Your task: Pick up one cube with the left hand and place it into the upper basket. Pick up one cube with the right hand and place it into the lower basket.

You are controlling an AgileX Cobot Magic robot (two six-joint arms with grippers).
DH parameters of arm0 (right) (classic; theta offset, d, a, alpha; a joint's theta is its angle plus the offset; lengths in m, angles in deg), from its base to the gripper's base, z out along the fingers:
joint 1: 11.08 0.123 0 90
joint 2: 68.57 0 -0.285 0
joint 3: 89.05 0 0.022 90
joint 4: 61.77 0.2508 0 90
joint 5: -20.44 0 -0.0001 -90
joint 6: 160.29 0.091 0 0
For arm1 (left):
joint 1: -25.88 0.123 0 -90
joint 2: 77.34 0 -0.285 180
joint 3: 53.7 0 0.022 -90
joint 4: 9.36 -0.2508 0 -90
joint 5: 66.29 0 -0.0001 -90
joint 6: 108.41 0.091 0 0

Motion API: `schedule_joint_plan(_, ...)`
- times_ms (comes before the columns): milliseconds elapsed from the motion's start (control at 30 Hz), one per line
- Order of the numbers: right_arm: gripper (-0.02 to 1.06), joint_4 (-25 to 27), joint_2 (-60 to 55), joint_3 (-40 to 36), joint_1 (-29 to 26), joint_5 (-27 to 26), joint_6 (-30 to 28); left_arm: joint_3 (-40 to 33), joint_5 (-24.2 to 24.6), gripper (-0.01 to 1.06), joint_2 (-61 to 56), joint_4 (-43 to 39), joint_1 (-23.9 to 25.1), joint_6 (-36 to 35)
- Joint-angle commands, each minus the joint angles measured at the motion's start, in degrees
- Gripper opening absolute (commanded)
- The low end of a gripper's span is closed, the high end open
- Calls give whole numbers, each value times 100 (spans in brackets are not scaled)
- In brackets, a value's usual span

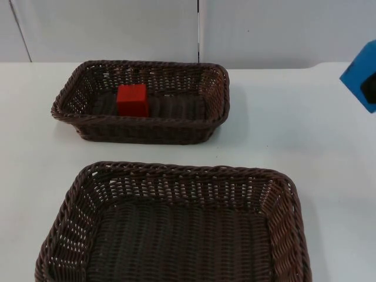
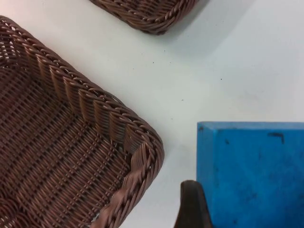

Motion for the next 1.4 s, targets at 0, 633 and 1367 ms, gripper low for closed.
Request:
schedule_joint_plan(0,0,173,66,30,35,-33,-2,-22,14,105,-38,-46,-31,-11)
schedule_joint_plan(633,0,207,66,30,1620,200,-55,-22,14,105,-38,-36,-31,-11)
schedule_joint_plan(1367,0,169,66,30,2100,258,-118,-22,25,105,-38,-36,-31,-11)
